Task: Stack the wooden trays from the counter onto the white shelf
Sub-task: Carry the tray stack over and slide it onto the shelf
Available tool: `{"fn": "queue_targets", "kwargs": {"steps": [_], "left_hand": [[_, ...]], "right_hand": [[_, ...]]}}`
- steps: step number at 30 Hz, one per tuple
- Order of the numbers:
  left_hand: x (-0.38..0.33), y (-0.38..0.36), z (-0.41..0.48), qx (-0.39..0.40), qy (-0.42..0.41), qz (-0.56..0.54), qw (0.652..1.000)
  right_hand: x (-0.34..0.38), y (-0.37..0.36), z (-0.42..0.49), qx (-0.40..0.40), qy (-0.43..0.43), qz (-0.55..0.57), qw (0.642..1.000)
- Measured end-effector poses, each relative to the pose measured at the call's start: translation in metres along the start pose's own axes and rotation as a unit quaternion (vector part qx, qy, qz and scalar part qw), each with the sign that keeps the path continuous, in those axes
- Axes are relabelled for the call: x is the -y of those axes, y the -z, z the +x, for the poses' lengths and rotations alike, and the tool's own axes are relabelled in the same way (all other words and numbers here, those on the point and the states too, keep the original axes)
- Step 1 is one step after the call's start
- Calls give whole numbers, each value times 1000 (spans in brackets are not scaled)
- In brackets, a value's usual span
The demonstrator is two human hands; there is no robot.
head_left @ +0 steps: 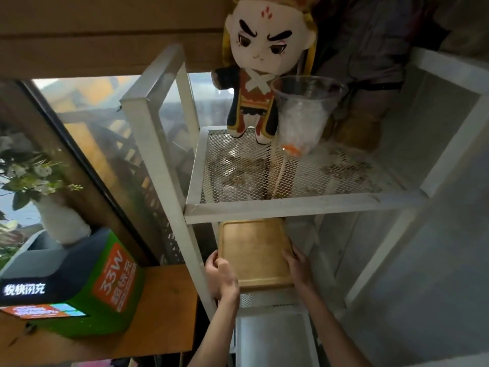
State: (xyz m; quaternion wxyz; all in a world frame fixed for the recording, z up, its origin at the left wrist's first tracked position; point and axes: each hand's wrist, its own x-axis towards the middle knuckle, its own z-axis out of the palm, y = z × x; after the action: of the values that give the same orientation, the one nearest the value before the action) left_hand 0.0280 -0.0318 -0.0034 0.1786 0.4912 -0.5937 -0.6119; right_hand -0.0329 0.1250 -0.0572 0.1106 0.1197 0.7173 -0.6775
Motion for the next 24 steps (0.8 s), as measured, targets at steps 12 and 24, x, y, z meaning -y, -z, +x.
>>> {"fn": "queue_targets", "kwargs": {"steps": [12,24], "left_hand": [[4,-9,12,40,-36,5,999],[19,-7,20,40,-64,34,997]], "right_hand": [[-1,-3,19,-14,21,-47,999],[-4,-8,10,-30,60,-121,990]]}}
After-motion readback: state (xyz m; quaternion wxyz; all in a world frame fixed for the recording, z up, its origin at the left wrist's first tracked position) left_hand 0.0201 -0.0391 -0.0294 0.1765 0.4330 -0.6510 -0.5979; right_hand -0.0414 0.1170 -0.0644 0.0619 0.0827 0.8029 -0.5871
